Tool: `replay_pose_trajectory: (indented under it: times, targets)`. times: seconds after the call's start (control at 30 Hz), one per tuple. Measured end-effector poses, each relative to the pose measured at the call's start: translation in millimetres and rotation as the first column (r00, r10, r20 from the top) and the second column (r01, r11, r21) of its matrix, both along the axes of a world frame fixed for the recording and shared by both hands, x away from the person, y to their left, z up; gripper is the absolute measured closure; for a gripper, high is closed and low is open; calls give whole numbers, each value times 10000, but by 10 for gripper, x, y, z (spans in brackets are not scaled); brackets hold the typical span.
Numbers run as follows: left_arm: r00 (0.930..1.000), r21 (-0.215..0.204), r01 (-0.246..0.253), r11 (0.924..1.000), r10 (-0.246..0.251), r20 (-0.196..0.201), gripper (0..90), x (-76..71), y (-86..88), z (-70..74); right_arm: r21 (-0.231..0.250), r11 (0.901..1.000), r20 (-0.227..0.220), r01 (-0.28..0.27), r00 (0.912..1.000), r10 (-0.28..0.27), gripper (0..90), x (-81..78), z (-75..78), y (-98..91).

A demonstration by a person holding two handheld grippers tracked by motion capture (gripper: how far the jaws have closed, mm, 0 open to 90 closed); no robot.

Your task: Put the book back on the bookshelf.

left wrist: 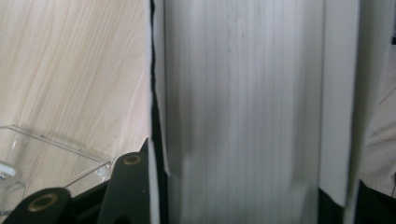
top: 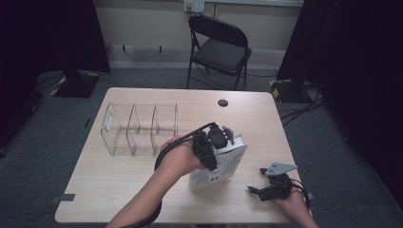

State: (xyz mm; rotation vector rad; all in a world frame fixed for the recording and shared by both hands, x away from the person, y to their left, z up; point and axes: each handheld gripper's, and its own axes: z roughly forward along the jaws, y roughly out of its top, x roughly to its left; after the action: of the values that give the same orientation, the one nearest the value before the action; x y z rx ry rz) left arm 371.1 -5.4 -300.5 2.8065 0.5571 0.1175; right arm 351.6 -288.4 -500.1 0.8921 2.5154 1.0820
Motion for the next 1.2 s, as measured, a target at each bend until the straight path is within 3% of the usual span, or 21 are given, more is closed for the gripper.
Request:
replay_pose_trajectory:
  times: [0.1,0.23,0.67,1.2]
  targets:
    - [9999,33,14,10000,-15,141,530,6,53,13,3,10000,-1,2,10000,-2,101,0,0,0]
    - [9994,-112,-312,9995,310,-150,530,19,150,30,1,10000,-1,1,10000,-1,101,0,0,0]
    - [9969,9,-786,9969,786,1,530,33,468,59,2,10000,-1,1,10000,-1,101,0,0,0]
    - [9891,82,-1472,9891,1473,-37,531,34,793,87,5,10000,35,5,10000,-5,101,0,-1,0]
